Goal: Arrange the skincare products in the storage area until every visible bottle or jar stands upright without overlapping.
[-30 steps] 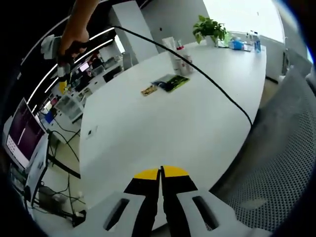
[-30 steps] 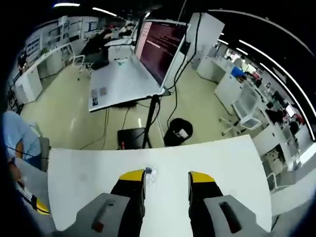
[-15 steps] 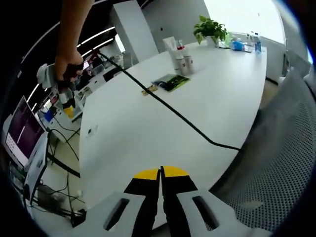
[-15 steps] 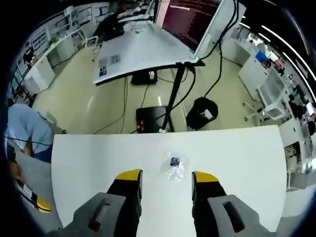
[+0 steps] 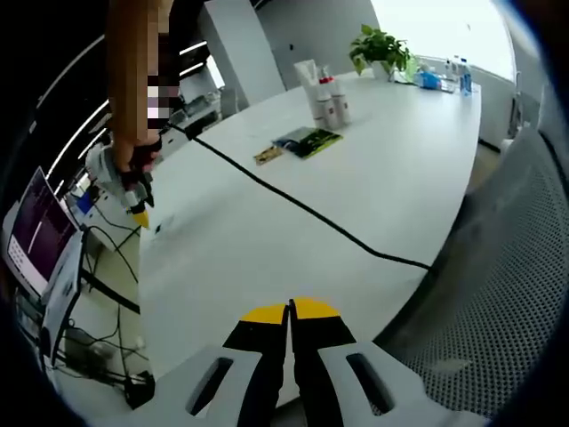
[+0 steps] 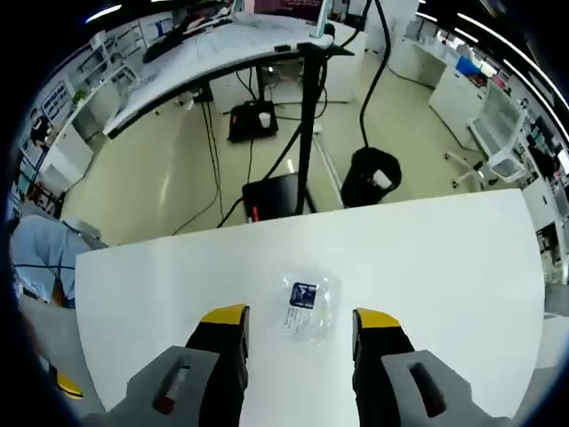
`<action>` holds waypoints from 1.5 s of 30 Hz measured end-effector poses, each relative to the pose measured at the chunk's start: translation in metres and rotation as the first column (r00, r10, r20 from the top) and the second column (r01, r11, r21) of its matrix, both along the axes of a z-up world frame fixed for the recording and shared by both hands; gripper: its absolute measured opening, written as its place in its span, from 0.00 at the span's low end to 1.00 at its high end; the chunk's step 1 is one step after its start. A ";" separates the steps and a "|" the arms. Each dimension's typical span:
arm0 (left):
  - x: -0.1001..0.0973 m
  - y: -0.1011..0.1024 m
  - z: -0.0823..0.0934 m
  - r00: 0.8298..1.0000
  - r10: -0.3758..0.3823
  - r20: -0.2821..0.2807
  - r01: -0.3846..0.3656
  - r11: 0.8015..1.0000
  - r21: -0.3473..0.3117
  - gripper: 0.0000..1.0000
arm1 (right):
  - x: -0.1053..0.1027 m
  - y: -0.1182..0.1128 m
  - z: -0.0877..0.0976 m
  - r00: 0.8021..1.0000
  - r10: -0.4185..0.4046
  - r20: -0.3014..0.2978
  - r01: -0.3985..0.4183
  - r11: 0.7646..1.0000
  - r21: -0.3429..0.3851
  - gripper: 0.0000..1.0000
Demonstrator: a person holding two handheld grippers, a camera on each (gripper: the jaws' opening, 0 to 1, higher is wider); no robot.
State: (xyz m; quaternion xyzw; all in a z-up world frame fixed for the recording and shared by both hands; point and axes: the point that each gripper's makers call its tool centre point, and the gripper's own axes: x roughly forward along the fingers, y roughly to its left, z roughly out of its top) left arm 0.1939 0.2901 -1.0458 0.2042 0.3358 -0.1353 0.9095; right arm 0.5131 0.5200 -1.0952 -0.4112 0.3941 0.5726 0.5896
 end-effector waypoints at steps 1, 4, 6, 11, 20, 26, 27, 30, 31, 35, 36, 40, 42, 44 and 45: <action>0.000 0.000 -0.001 1.000 0.000 -0.003 0.000 1.000 0.000 0.00 | 0.002 0.002 -0.003 1.000 -0.018 -0.010 0.018 1.000 0.002 0.47; -0.001 -0.001 -0.003 1.000 -0.005 -0.017 0.005 1.000 -0.001 0.00 | 0.001 0.003 -0.009 0.999 -0.036 -0.028 0.036 0.999 0.000 0.48; -0.002 -0.002 -0.004 1.000 -0.008 -0.020 0.008 1.000 -0.002 0.00 | 0.000 0.001 -0.014 0.999 -0.037 -0.029 0.037 0.999 -0.027 0.50; -0.002 -0.003 -0.005 1.000 -0.013 -0.024 0.013 1.000 -0.010 0.00 | -0.008 -0.007 -0.020 0.997 -0.047 -0.061 0.044 0.998 -0.054 0.48; -0.003 -0.003 -0.006 0.999 -0.017 -0.031 0.017 1.000 0.000 0.00 | -0.005 -0.013 -0.025 0.999 -0.026 -0.037 0.024 0.998 -0.056 0.42; -0.003 -0.001 -0.006 0.999 -0.007 -0.032 0.007 1.000 0.007 0.00 | -0.011 -0.016 -0.023 0.999 -0.032 -0.033 0.031 0.999 -0.035 0.35; -0.003 -0.001 -0.006 0.999 -0.005 -0.031 0.005 1.000 0.005 0.00 | -0.011 -0.015 -0.023 0.999 -0.040 -0.036 0.039 0.999 -0.033 0.35; -0.003 0.000 -0.007 0.999 -0.003 -0.033 0.003 1.000 0.009 0.00 | -0.017 -0.019 -0.022 0.998 -0.047 -0.046 0.046 0.998 -0.033 0.35; -0.003 0.000 -0.007 0.999 -0.002 -0.033 0.002 1.000 0.010 0.00 | -0.022 -0.019 -0.021 0.996 -0.056 -0.070 0.054 0.998 -0.031 0.35; -0.003 0.000 -0.007 1.000 -0.001 -0.032 0.001 1.000 0.011 0.00 | -0.030 -0.025 -0.016 0.995 -0.058 -0.077 0.056 0.998 -0.022 0.36; -0.003 0.000 -0.006 1.000 -0.001 -0.031 0.001 1.000 0.011 0.00 | -0.032 -0.028 -0.013 0.995 -0.061 -0.083 0.059 0.998 -0.017 0.36; -0.003 0.000 -0.005 1.000 -0.001 -0.026 0.001 1.000 0.010 0.00 | -0.044 -0.046 0.000 0.993 -0.070 -0.090 0.071 0.997 0.002 0.36; -0.003 0.000 -0.005 1.000 -0.003 -0.022 0.003 1.000 0.008 0.00 | -0.048 -0.055 0.007 0.992 -0.080 -0.093 0.082 0.996 0.021 0.36; -0.003 -0.001 -0.004 1.000 -0.004 -0.019 0.004 1.000 0.006 0.00 | -0.052 -0.065 0.014 0.992 -0.084 -0.094 0.087 0.996 0.032 0.36; -0.003 -0.001 -0.004 1.000 -0.005 -0.018 0.005 1.000 0.006 0.00 | -0.057 -0.070 0.019 0.992 -0.082 -0.097 0.086 0.995 0.040 0.36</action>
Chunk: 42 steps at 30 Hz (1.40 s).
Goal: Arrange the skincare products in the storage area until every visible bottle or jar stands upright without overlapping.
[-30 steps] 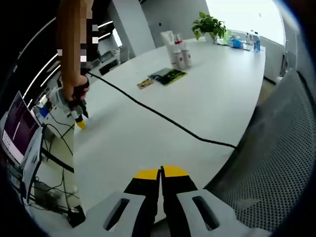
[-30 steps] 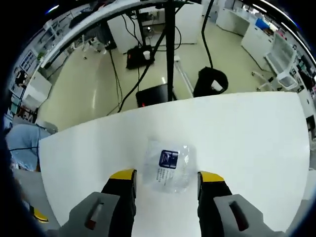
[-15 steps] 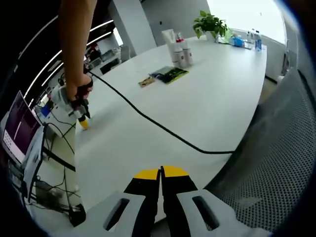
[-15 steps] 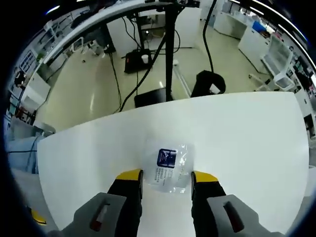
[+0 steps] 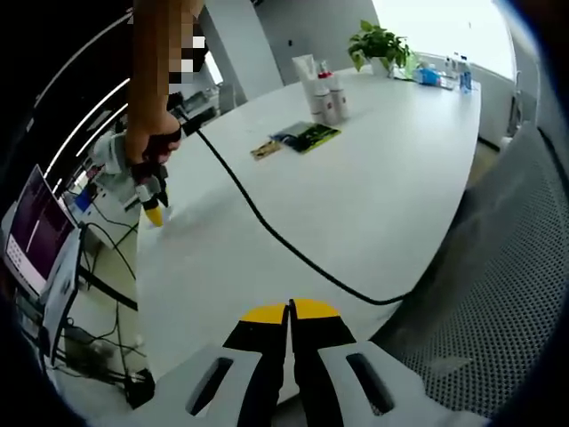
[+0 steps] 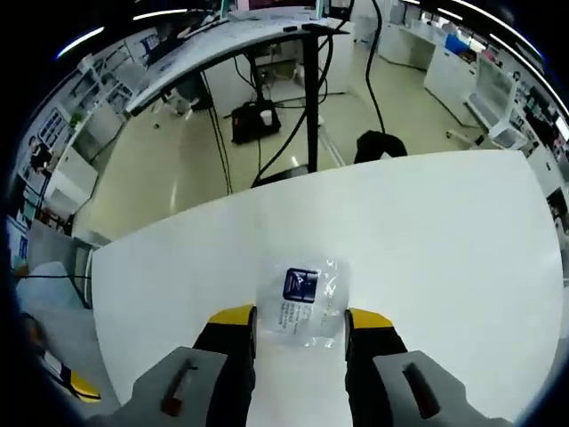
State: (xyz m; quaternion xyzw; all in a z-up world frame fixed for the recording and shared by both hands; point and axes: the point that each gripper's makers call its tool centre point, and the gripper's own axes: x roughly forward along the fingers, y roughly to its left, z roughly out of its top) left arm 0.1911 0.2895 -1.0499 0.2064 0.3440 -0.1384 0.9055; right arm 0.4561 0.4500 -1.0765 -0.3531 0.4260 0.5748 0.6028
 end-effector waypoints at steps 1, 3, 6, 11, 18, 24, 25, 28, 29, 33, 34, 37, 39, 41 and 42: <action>0.000 0.000 0.000 1.000 -0.001 0.001 0.001 1.000 0.000 0.00 | -0.007 -0.008 0.007 1.000 0.005 0.004 -0.005 1.000 0.006 0.36; 0.000 -0.001 0.002 1.000 -0.005 0.005 0.005 1.000 -0.003 0.00 | -0.017 -0.019 0.017 1.000 0.007 0.008 -0.008 1.000 0.023 0.36; 0.001 -0.002 0.003 1.000 -0.008 0.012 0.008 1.000 -0.009 0.00 | -0.041 -0.041 0.034 1.000 0.012 0.009 -0.013 0.998 0.054 0.36; 0.005 -0.004 0.014 0.998 0.006 0.062 -0.002 0.998 -0.066 0.00 | -0.084 -0.078 0.051 0.999 0.043 0.023 -0.045 0.996 0.078 0.36; 0.008 -0.005 0.020 0.995 0.022 0.093 -0.013 0.995 -0.097 0.00 | -0.132 -0.129 0.056 0.999 0.043 0.031 -0.046 0.994 0.099 0.36; 0.007 -0.012 0.021 0.996 0.003 0.092 0.008 0.993 -0.115 0.00 | -0.163 -0.174 0.056 1.000 -0.009 0.006 0.009 0.991 0.130 0.36; 0.007 -0.012 0.021 0.995 -0.003 0.095 0.014 0.993 -0.115 0.00 | -0.169 -0.181 0.058 1.000 -0.023 0.004 0.023 0.989 0.147 0.36; 0.008 -0.016 0.027 0.994 -0.001 0.108 0.019 0.986 -0.167 0.00 | -0.180 -0.201 0.066 0.998 -0.047 0.038 0.040 0.983 0.180 0.36; 0.009 -0.016 0.030 0.993 0.003 0.120 0.019 0.983 -0.183 0.00 | -0.183 -0.205 0.069 0.998 -0.047 0.047 0.037 0.981 0.192 0.36; 0.011 -0.024 0.040 0.991 0.016 0.129 0.025 0.951 -0.308 0.02 | -0.196 -0.225 0.077 0.994 -0.043 0.100 0.020 0.975 0.222 0.36; 0.010 -0.024 0.040 0.993 0.009 0.121 0.029 0.950 -0.311 0.04 | -0.200 -0.231 0.078 0.995 -0.056 0.088 0.035 0.974 0.226 0.36; 0.009 -0.031 0.050 0.986 -0.018 0.165 0.073 0.939 -0.336 0.04 | -0.205 -0.241 0.080 0.991 -0.078 0.109 0.050 0.968 0.244 0.36; 0.008 -0.035 0.049 0.989 -0.026 0.146 0.079 0.923 -0.376 0.05 | -0.210 -0.251 0.080 0.988 -0.090 0.123 0.057 0.967 0.248 0.36; 0.008 -0.037 0.051 0.992 -0.017 0.128 0.071 0.901 -0.428 0.07 | -0.216 -0.259 0.078 0.988 -0.092 0.122 0.059 0.966 0.250 0.36; 0.008 -0.038 0.052 0.992 -0.018 0.127 0.073 0.893 -0.443 0.08 | -0.219 -0.261 0.076 0.989 -0.090 0.117 0.058 0.966 0.253 0.36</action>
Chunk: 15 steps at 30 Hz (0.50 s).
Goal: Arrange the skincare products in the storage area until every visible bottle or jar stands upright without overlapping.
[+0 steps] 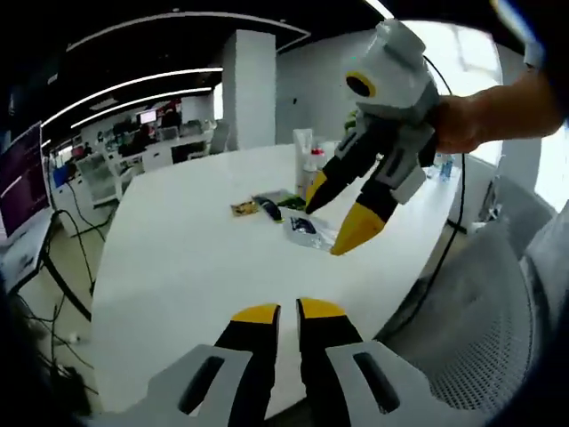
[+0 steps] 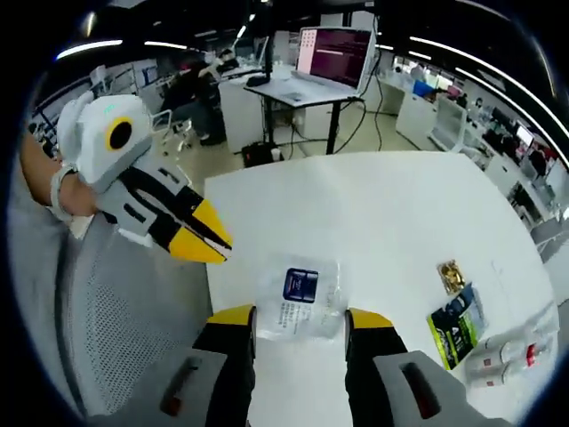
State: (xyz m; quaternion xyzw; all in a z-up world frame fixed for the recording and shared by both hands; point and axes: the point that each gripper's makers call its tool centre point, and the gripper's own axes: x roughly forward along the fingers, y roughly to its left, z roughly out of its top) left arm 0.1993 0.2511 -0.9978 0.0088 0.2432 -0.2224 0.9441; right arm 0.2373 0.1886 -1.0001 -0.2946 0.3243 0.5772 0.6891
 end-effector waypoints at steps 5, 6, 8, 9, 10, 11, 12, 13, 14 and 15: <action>-0.009 -0.025 0.016 0.995 -0.098 0.023 0.100 0.984 -0.150 0.14 | -0.012 -0.016 -0.010 0.998 0.034 0.044 -0.033 0.999 -0.034 0.36; -0.014 -0.031 0.016 0.992 -0.127 -0.002 0.125 0.973 -0.193 0.16 | -0.015 -0.016 -0.009 0.997 0.050 0.057 -0.049 0.998 -0.029 0.36; -0.017 -0.035 0.017 0.989 -0.145 -0.035 0.131 0.959 -0.252 0.19 | -0.022 -0.016 -0.009 0.994 0.080 0.075 -0.078 0.997 -0.029 0.36; -0.018 -0.038 0.018 0.987 -0.152 -0.056 0.129 0.945 -0.300 0.22 | -0.029 -0.013 -0.007 0.986 0.133 0.102 -0.130 0.991 -0.034 0.36; -0.016 -0.038 0.019 0.987 -0.145 -0.072 0.113 0.935 -0.337 0.25 | -0.034 -0.011 -0.005 0.974 0.176 0.141 -0.172 0.984 -0.042 0.36; -0.015 -0.037 0.021 0.988 -0.134 -0.078 0.098 0.927 -0.362 0.28 | -0.038 -0.010 -0.005 0.963 0.212 0.168 -0.206 0.977 -0.057 0.36; -0.012 -0.035 0.022 0.990 -0.120 -0.076 0.082 0.921 -0.380 0.32 | -0.041 -0.009 -0.004 0.946 0.251 0.205 -0.240 0.968 -0.078 0.36; -0.012 -0.034 0.022 0.990 -0.115 -0.079 0.076 0.920 -0.385 0.33 | -0.044 -0.007 -0.003 0.933 0.278 0.227 -0.264 0.960 -0.089 0.36; -0.011 -0.032 0.023 0.991 -0.107 -0.086 0.064 0.915 -0.398 0.34 | -0.049 -0.003 0.000 0.918 0.307 0.249 -0.293 0.951 -0.093 0.36; -0.011 -0.032 0.023 0.990 -0.110 -0.093 0.062 0.910 -0.411 0.34 | -0.051 -0.001 0.002 0.913 0.317 0.257 -0.304 0.949 -0.087 0.36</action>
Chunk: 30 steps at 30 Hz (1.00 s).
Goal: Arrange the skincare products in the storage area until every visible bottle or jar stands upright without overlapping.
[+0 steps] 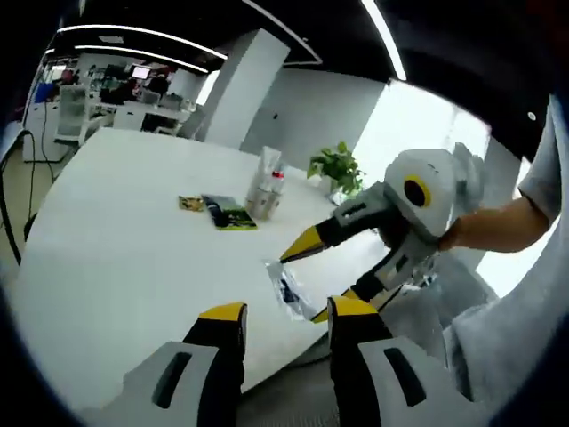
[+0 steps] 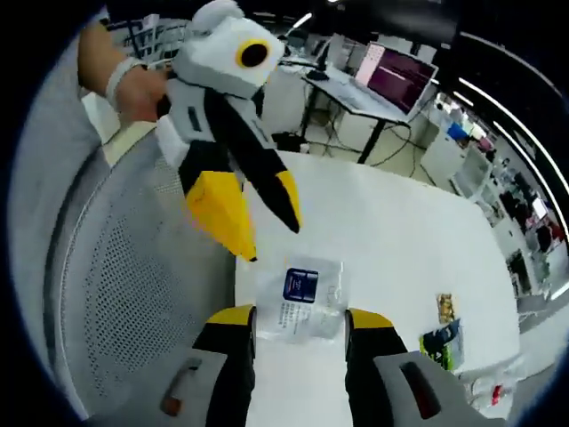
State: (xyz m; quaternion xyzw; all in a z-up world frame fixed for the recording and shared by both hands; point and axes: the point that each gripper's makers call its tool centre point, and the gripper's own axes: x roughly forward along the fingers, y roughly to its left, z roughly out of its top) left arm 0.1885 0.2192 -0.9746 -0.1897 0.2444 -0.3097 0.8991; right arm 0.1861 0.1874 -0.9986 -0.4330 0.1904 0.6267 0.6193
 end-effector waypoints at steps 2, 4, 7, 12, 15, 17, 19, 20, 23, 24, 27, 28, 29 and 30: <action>-0.001 -0.002 0.001 0.999 -0.005 -0.032 0.003 0.999 -0.050 0.33 | -0.008 0.008 0.006 0.999 0.037 0.025 -0.037 0.999 0.012 0.36; -0.001 -0.003 0.000 0.999 -0.015 -0.036 0.013 0.999 -0.052 0.34 | -0.014 0.016 0.011 0.991 0.103 0.089 -0.103 0.995 0.001 0.36; -0.004 -0.006 0.002 0.999 -0.031 -0.042 0.028 0.998 -0.064 0.30 | -0.027 0.030 0.015 0.976 0.172 0.131 -0.174 0.985 0.004 0.36; -0.010 -0.006 -0.001 0.995 -0.062 -0.073 0.057 0.996 -0.062 0.01 | -0.032 0.038 0.019 0.973 0.177 0.149 -0.182 0.983 0.018 0.36; -0.011 -0.006 0.000 0.992 -0.069 -0.101 0.059 0.994 -0.097 0.01 | -0.032 0.038 0.021 0.985 0.128 0.112 -0.136 0.988 0.068 0.36; -0.012 -0.005 0.001 0.993 -0.075 -0.095 0.066 0.993 -0.094 0.00 | -0.033 0.035 0.022 0.995 0.080 0.059 -0.087 0.990 0.109 0.37; -0.013 -0.003 0.002 0.991 -0.074 -0.115 0.061 0.992 -0.113 0.00 | -0.034 0.033 0.024 0.998 0.057 0.019 -0.059 0.989 0.136 0.40; -0.013 -0.002 0.002 0.991 -0.074 -0.109 0.063 0.992 -0.107 0.00 | -0.034 0.031 0.025 0.999 0.018 -0.038 -0.012 0.987 0.161 0.43; -0.009 0.001 0.011 0.993 -0.055 -0.102 0.036 0.983 -0.178 0.00 | -0.028 0.027 0.028 0.986 -0.073 -0.153 0.106 0.969 0.222 0.50; -0.009 0.003 0.013 0.993 -0.053 -0.102 0.033 0.982 -0.186 0.00 | -0.024 0.024 0.031 0.967 -0.126 -0.221 0.182 0.951 0.251 0.52; -0.008 0.004 0.025 0.994 -0.054 -0.094 0.026 0.961 -0.276 0.00 | -0.022 0.024 0.039 0.849 -0.220 -0.480 0.395 0.869 0.300 0.53; -0.008 0.005 0.027 0.994 -0.053 -0.090 0.026 0.959 -0.284 0.00 | -0.025 0.024 0.040 0.805 -0.215 -0.553 0.434 0.848 0.302 0.49; -0.008 0.005 0.030 0.995 -0.059 -0.079 0.032 0.953 -0.300 0.00 | -0.030 0.026 0.044 0.725 -0.189 -0.662 0.490 0.817 0.304 0.44; -0.009 0.004 0.032 0.995 -0.067 -0.079 0.039 0.948 -0.315 0.00 | -0.031 0.027 0.046 0.669 -0.188 -0.719 0.537 0.791 0.293 0.38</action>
